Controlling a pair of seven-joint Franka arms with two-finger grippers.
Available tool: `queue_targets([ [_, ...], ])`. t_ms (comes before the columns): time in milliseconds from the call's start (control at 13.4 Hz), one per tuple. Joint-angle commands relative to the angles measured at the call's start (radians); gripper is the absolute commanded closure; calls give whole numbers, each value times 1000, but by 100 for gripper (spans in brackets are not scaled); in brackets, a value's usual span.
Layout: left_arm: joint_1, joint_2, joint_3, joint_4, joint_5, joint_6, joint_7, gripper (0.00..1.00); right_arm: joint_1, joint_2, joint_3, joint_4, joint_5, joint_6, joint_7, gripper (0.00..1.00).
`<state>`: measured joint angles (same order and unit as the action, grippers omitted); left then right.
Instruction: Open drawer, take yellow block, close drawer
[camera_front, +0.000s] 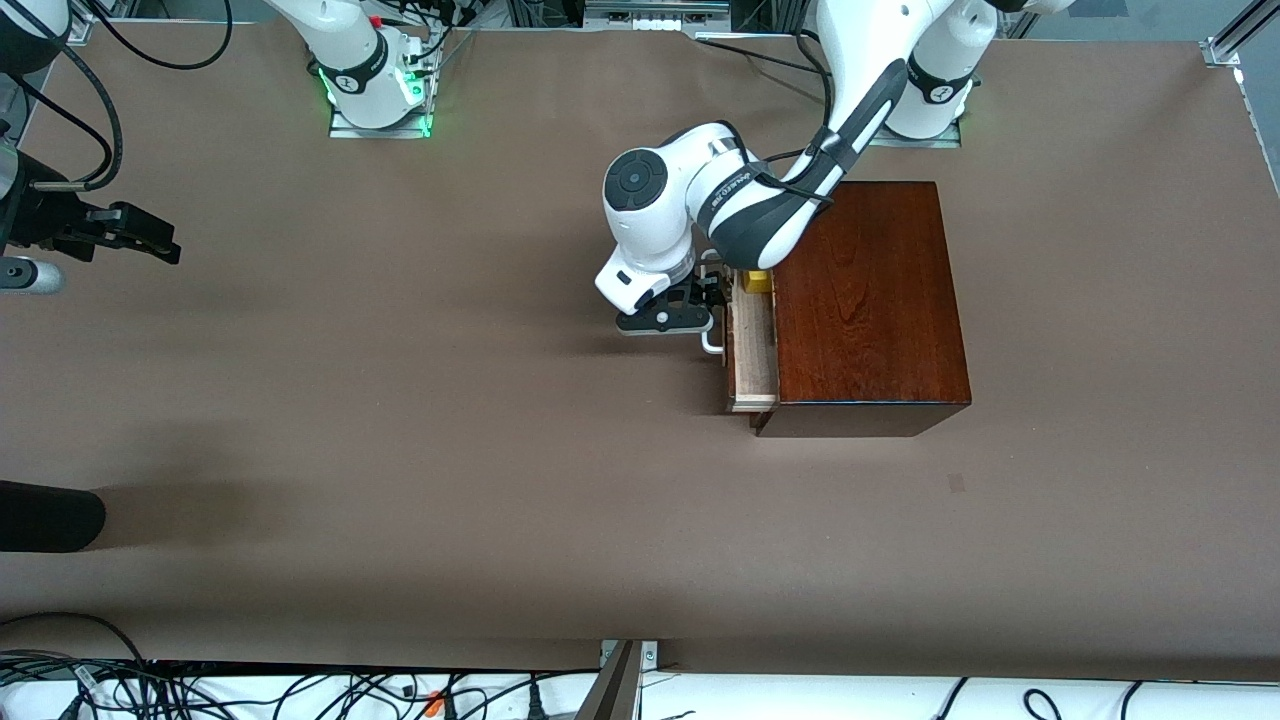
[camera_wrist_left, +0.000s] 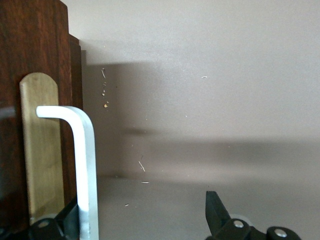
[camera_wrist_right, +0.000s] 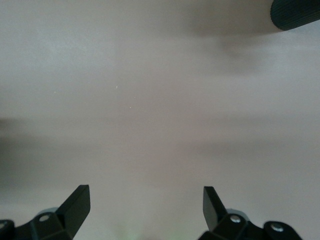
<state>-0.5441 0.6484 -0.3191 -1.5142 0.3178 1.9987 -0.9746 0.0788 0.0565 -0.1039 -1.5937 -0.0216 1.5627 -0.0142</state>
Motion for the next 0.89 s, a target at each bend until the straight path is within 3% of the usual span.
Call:
queue_targets([
  [0,-46,73,-14,80,-42,40,-10,0,-13,-20,15,-6,-14,-4,-10,0],
  [820,-36,73,-8,134,-48,29,1,0,-14,-18,13,-8,-15,-4,-10,0],
])
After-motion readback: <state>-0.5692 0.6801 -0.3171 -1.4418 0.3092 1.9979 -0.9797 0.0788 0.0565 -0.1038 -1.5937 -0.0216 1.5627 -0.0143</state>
